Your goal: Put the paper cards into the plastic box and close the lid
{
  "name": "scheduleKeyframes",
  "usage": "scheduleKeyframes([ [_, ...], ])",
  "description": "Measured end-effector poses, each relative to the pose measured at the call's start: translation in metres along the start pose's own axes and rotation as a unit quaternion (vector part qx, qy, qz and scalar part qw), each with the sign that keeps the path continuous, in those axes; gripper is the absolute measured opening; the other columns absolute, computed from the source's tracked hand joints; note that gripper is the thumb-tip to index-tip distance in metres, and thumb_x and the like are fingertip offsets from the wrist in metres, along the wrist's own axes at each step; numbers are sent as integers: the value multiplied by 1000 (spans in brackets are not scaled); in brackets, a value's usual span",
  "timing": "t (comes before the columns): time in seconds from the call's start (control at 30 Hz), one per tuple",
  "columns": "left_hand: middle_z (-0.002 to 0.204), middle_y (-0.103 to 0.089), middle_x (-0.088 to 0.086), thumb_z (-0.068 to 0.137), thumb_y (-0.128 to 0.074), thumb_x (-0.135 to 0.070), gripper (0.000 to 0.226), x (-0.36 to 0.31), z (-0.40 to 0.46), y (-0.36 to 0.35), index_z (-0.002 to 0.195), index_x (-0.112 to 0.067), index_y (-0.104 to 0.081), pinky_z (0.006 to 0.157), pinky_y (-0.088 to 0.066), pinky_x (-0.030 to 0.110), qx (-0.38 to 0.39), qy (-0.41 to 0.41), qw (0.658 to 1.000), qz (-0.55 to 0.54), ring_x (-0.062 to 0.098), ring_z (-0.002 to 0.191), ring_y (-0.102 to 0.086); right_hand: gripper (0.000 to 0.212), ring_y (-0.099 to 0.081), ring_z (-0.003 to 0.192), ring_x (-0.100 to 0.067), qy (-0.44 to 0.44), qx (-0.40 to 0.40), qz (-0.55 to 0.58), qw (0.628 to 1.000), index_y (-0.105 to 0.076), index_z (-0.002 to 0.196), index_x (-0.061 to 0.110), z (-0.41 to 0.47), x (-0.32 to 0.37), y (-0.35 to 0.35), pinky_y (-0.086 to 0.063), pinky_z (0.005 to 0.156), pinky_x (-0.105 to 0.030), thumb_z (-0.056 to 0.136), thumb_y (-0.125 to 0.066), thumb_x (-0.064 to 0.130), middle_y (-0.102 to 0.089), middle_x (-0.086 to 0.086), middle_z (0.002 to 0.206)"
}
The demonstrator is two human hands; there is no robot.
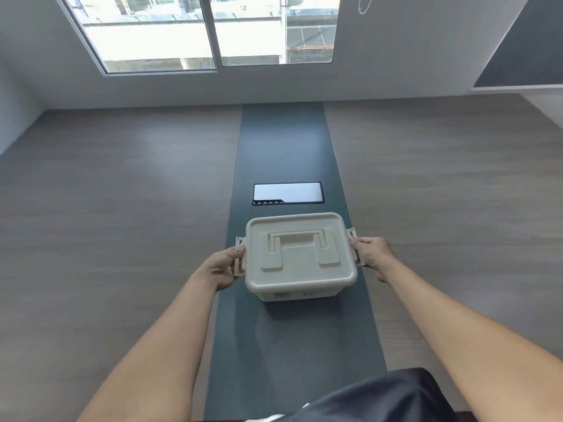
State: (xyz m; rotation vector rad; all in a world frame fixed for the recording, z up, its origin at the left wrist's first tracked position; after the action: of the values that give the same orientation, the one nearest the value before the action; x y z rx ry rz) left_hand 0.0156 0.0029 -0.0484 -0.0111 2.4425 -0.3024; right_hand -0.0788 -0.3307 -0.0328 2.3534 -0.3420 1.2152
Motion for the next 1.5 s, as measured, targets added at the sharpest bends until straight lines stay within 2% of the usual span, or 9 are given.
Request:
scheduleKeyframes([
  [0.13, 94, -72, 12, 101, -54, -6, 16, -19, -1, -5, 112, -1, -65, 69, -56, 37, -62, -37, 990, 121, 24, 78, -68, 26, -64, 78, -21, 25, -28, -64, 997, -78, 98, 7, -1, 7, 0, -54, 78, -33, 96, -64, 29, -71, -6, 85],
  [0.23, 96, -67, 18, 97, -53, 4, 14, -27, 1, -10, 99, 2, -67, 86, -55, 46, -98, -55, 979, 172, 31, 89, -63, 29, -55, 72, -20, 23, -42, -88, 995, -78, 86, 1, 1, 9, -3, -46, 65, -28, 93, -63, 26, -64, -7, 76],
  [0.33, 82, -57, 14, 79, -53, -5, 10, -28, 7, -14, 70, -8, -57, 69, -42, 36, -125, -65, 968, 208, 28, 77, -53, 34, -47, 67, -21, 0, -67, -90, 994, -64, 63, 6, 2, 8, -9, -38, 61, -29, 88, -57, 29, -57, -7, 68],
  [0.5, 100, -59, 8, 95, -45, -16, 29, -25, -5, -42, 115, -2, -61, 58, -42, 23, -154, -98, 962, 202, 19, 72, -56, 35, -65, 88, -31, 3, -63, -124, 990, -69, 87, 4, 3, 17, -24, -45, 71, -32, 86, -58, 38, -73, -15, 100],
  [0.6, 114, -65, 14, 95, -43, -18, 40, -23, -4, -47, 127, 2, -58, 75, -47, 29, -166, -102, 954, 229, 27, 90, -60, 37, -66, 98, -33, -1, -60, -140, 988, -70, 99, 8, 3, 19, -28, -50, 80, -35, 87, -59, 42, -71, -12, 104],
  [0.73, 114, -69, 21, 78, -47, -8, 37, -25, 0, -46, 110, 1, -65, 85, -56, 42, -186, -125, 932, 284, 37, 103, -67, 37, -67, 101, -33, 5, -66, -166, 984, -69, 109, 14, 3, 17, -30, -55, 90, -39, 83, -61, 38, -72, -10, 109],
  [0.9, 107, -66, 20, 87, -50, 1, 25, -32, -5, -56, 107, 4, -64, 72, -45, 34, -214, -140, 895, 366, 36, 95, -62, 39, -68, 103, -32, 13, -58, -176, 983, -69, 113, 15, 5, 16, -30, -56, 92, -44, 83, -67, 40, -73, -9, 112],
  [1.33, 127, -64, 16, 89, -45, -7, 40, -34, 11, -51, 127, -3, -57, 94, -50, 38, -164, -174, 899, 366, 38, 118, -59, 39, -65, 107, -33, 41, -62, -170, 983, -64, 114, 12, 14, 15, -36, -54, 92, -41, 87, -66, 41, -70, -10, 116],
  [1.5, 102, -65, 5, 95, -54, -29, 17, -39, 13, -41, 96, -13, -60, 83, -51, 33, -123, -189, 905, 360, 23, 90, -59, 46, -65, 109, -32, 68, -29, -172, 982, -66, 114, 12, 12, 23, -31, -52, 94, -40, 91, -57, 51, -71, -11, 117],
])
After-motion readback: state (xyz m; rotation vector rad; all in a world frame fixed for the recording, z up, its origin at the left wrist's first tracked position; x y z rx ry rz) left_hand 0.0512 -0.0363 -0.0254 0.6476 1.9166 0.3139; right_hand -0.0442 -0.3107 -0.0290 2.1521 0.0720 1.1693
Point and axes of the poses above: each hand's wrist, its own z-axis towards the middle knuckle, its own y-axis out of the back of the hand, x = y × z, the point moved 4 cm from there along z, towards the middle knuckle
